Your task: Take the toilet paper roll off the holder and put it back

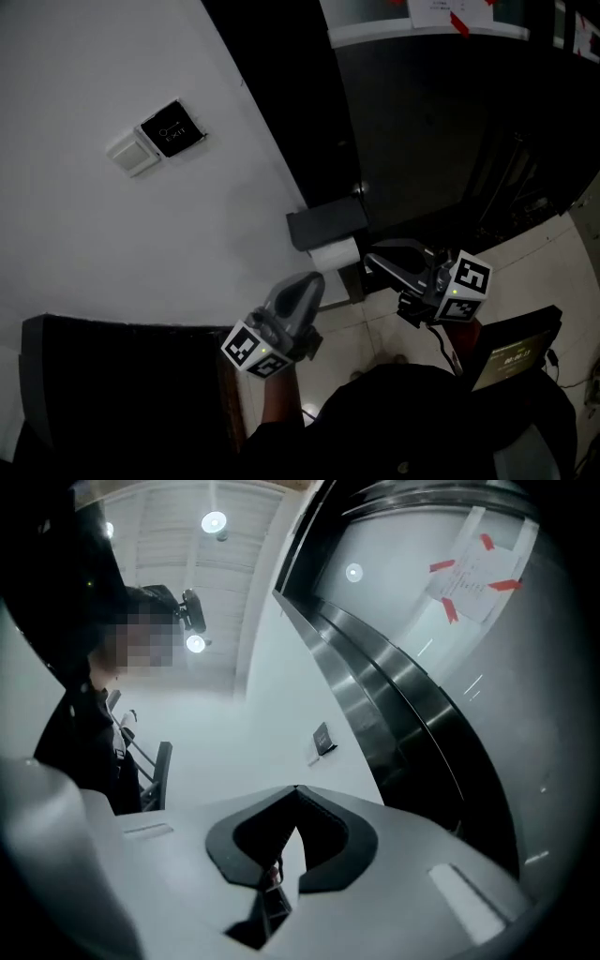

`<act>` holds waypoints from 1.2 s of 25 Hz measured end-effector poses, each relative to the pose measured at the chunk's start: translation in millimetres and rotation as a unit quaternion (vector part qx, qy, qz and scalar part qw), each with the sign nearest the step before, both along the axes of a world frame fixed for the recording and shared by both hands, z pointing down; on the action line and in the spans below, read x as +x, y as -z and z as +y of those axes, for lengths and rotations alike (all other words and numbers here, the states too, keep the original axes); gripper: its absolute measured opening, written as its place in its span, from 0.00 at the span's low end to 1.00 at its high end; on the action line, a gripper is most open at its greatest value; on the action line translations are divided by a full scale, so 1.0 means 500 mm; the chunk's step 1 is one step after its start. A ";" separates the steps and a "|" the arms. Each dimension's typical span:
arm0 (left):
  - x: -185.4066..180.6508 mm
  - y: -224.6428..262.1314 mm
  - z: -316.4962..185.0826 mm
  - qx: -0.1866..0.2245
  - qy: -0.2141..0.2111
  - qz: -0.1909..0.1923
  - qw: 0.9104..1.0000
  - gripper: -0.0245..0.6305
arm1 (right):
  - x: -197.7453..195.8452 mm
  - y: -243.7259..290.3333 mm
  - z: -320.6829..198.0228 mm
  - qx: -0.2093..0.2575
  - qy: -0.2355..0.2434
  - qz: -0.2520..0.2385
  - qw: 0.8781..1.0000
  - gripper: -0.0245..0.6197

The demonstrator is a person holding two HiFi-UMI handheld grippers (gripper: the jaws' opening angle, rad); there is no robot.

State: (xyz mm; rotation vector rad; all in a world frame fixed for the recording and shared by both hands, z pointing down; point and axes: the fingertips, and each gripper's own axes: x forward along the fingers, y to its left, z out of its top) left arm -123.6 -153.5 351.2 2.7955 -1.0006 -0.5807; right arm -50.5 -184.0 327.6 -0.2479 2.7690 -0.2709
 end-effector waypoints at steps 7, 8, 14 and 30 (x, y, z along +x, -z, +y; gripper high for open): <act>-0.003 0.000 0.001 0.000 0.003 -0.003 1.000 0.04 | -0.023 -0.042 0.005 0.009 -0.001 0.046 0.999 0.04; -0.004 0.001 0.002 0.001 0.004 -0.002 1.000 0.04 | -0.024 -0.041 0.005 0.006 0.000 0.044 0.999 0.04; 0.003 0.008 0.005 0.006 0.000 0.000 1.000 0.04 | -0.024 -0.036 0.000 0.000 -0.007 0.039 0.999 0.04; 0.011 0.012 0.004 0.009 -0.010 0.002 1.000 0.04 | -0.025 -0.031 0.002 0.005 -0.014 0.043 0.999 0.04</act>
